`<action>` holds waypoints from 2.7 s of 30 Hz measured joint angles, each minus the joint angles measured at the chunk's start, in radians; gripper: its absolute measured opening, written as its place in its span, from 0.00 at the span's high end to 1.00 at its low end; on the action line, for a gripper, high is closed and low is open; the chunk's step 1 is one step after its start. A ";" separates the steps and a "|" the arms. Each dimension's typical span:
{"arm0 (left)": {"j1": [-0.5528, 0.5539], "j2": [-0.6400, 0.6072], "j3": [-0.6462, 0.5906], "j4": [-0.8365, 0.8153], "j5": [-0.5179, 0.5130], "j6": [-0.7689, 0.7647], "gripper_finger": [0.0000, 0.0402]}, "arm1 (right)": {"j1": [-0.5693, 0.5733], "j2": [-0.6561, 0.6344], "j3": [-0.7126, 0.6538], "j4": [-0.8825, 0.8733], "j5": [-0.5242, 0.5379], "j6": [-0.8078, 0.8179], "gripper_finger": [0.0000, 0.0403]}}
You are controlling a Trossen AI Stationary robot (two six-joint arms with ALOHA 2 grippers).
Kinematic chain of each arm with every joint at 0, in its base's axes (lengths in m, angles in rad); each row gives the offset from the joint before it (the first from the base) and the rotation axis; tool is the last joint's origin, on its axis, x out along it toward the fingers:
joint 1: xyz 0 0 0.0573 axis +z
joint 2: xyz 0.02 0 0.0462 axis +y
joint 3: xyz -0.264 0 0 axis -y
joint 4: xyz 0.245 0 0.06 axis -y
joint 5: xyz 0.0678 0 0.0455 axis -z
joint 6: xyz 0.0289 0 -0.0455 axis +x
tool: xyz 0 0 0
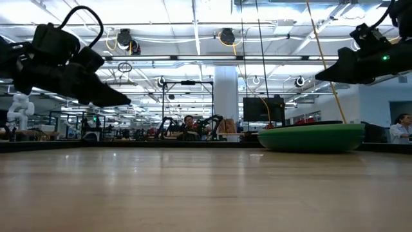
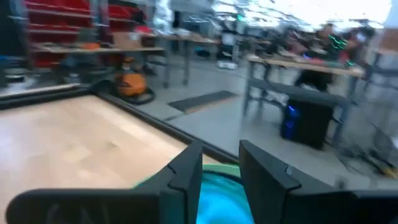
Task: Stack plastic plates
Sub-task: Return to Home Position
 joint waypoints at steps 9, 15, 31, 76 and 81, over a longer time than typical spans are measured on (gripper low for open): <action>0.053 0.000 -0.020 0.001 0.036 0.002 0.47 | 0.000 0.052 -0.047 0.129 -0.040 -0.099 0.76; 0.061 0.000 -0.020 -0.002 0.101 0.001 0.47 | 0.001 0.076 -0.047 0.134 -0.092 -0.119 0.76; 0.058 0.000 -0.019 0.000 -0.158 0.008 0.47 | 0.001 0.219 -0.047 0.137 -0.091 -0.015 0.76; 0.031 0.000 -0.018 -0.014 -0.041 0.008 0.47 | 0.072 0.224 -0.048 0.259 -0.108 -0.088 0.76; 0.031 0.000 -0.018 -0.018 -0.111 0.011 0.47 | 0.071 0.224 -0.048 0.189 -0.083 -0.068 0.76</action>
